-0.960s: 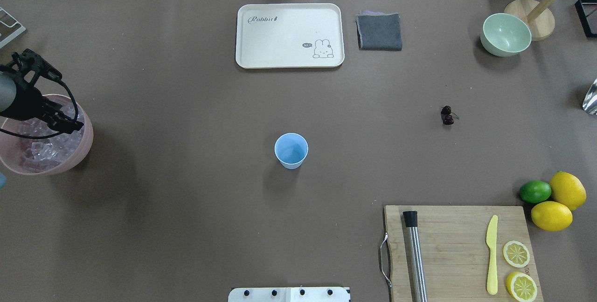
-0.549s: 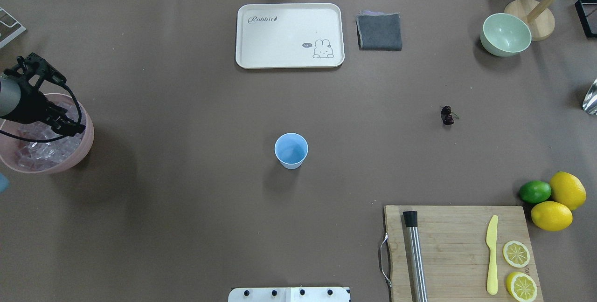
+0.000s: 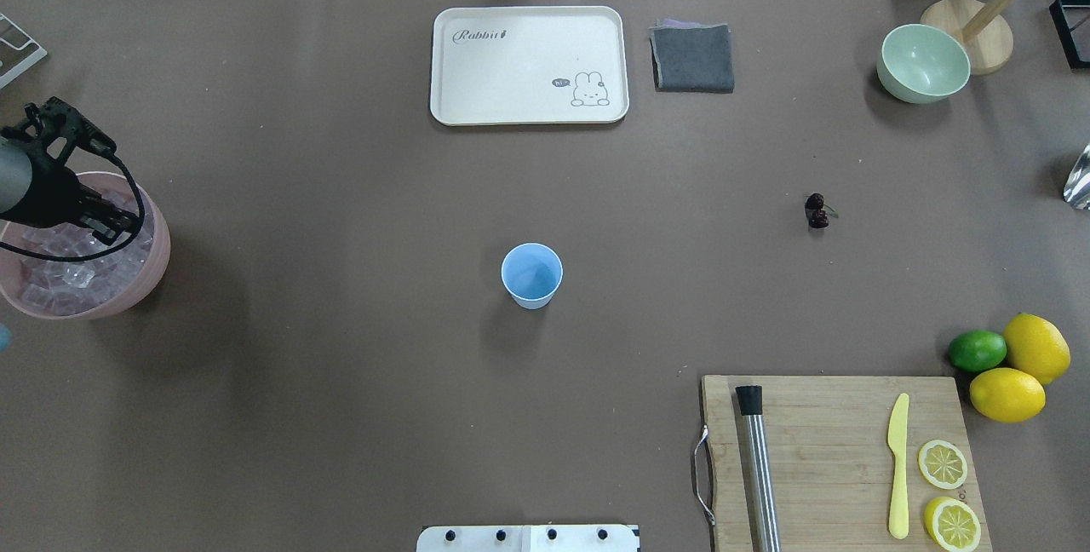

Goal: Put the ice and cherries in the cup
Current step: 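Lower the left gripper into the bowl and grasp an ice cube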

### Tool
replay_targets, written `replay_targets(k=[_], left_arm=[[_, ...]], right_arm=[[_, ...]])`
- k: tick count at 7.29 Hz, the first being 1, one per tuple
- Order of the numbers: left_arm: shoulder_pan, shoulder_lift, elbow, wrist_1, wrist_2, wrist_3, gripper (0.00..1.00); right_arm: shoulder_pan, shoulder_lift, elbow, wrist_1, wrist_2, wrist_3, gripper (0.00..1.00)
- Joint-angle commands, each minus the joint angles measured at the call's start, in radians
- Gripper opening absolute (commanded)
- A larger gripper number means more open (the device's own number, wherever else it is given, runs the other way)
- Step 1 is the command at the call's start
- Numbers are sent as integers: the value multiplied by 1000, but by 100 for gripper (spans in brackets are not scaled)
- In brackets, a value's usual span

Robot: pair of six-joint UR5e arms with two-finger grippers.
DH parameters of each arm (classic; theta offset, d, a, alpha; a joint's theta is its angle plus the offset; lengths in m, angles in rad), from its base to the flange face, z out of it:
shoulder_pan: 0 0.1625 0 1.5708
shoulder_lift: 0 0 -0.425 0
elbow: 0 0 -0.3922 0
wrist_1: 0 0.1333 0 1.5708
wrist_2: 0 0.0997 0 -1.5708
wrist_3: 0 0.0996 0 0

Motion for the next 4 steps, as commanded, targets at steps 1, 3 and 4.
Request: replay_targets(k=[1,3,4], left_arm=[[-7,31,-24,0,-27,2,3],[-7,43,-29,-1,-27,5,74],[-7,43,-30,-1,-27,4,84]], right_arm=[[0,10,1,0,0,6,100],[0,11,1,1,0,6,100],[0,11,1,1,0,6,100]])
